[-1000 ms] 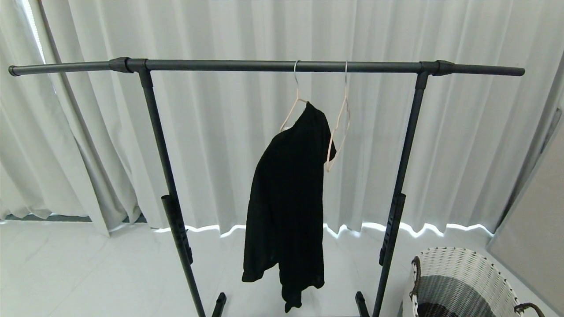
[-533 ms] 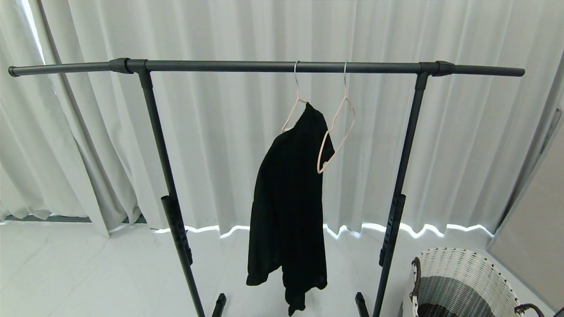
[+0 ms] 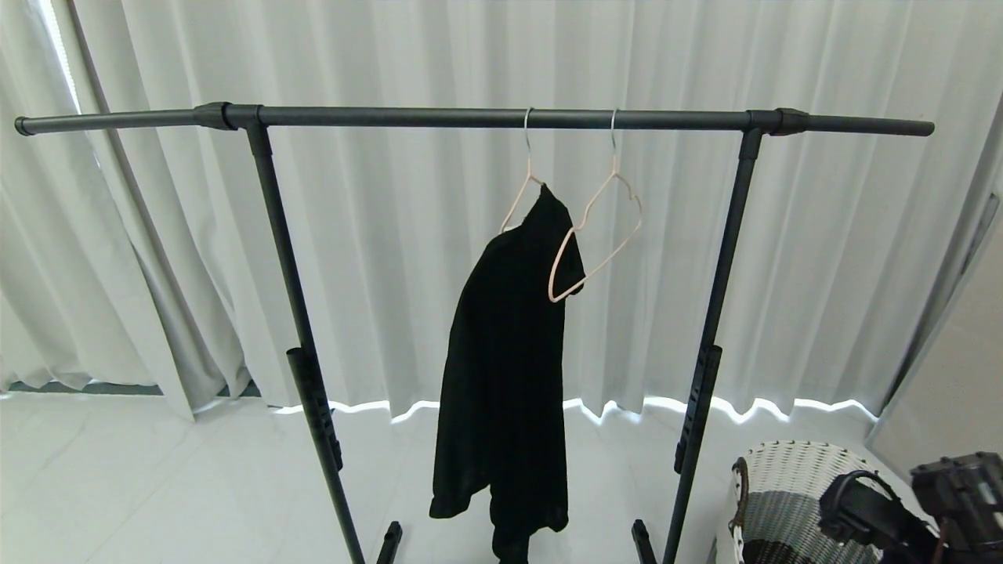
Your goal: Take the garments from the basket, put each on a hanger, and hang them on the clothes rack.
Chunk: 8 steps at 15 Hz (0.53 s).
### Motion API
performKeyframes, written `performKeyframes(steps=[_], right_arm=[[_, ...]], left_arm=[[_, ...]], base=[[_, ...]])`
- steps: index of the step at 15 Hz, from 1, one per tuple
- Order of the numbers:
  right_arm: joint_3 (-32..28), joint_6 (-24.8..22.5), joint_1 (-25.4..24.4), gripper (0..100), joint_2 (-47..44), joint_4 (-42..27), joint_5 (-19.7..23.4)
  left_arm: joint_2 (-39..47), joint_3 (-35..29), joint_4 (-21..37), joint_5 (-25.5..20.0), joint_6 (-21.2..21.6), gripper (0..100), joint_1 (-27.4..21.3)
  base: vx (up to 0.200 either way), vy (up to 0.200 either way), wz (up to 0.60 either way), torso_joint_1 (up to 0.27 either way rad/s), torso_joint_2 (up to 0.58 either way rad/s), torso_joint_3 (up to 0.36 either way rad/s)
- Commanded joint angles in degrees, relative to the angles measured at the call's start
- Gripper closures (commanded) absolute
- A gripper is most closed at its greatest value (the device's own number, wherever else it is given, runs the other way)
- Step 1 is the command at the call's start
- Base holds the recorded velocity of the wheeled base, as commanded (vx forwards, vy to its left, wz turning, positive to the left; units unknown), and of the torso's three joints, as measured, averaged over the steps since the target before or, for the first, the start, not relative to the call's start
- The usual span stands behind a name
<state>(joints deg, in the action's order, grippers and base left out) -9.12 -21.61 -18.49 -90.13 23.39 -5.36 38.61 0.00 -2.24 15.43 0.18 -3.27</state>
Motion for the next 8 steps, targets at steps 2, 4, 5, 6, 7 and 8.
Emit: performKeyframes(steps=[2, 4, 5, 6, 7, 8], right_arm=[[-7.5, -0.4, -4.8, 0, -21.9, 4.0, 0.7], [-9.2, -0.4, -5.9, 0, -28.0, 7.1, 0.5], [-9.2, -0.4, -6.1, 0, -31.1, 9.0, 0.4], [-9.3, -0.4, -6.1, 0, -32.9, 10.4, 0.4], [-9.7, -0.4, -6.1, 0, -34.3, 11.1, 0.4], [-10.7, 0.1, -6.0, 0, -36.2, 12.1, -0.1]], left_arm=[[0.4, 0.0, 0.0, 0.0, 0.0, 0, 0.0], [0.6, 0.0, 0.0, 0.0, 0.0, 0, 0.0], [0.9, 0.0, 0.0, 0.0, 0.0, 0, 0.0], [0.9, 0.0, 0.0, 0.0, 0.0, 0, 0.0], [1.4, 0.0, 0.0, 0.0, 0.0, 0, 0.0], [1.6, 0.0, 0.0, 0.0, 0.0, 0, 0.0]], base=[[0.000, 0.000, 0.00, 0.000, 0.00, 0.000], [0.000, 0.000, 0.00, 0.000, 0.00, 0.000], [0.000, 0.000, 0.00, 0.000, 0.00, 0.000], [0.000, 0.000, 0.00, 0.000, 0.00, 0.000], [0.000, 0.000, 0.00, 0.000, 0.00, 0.000], [0.000, 0.000, 0.00, 0.000, 0.00, 0.000]])
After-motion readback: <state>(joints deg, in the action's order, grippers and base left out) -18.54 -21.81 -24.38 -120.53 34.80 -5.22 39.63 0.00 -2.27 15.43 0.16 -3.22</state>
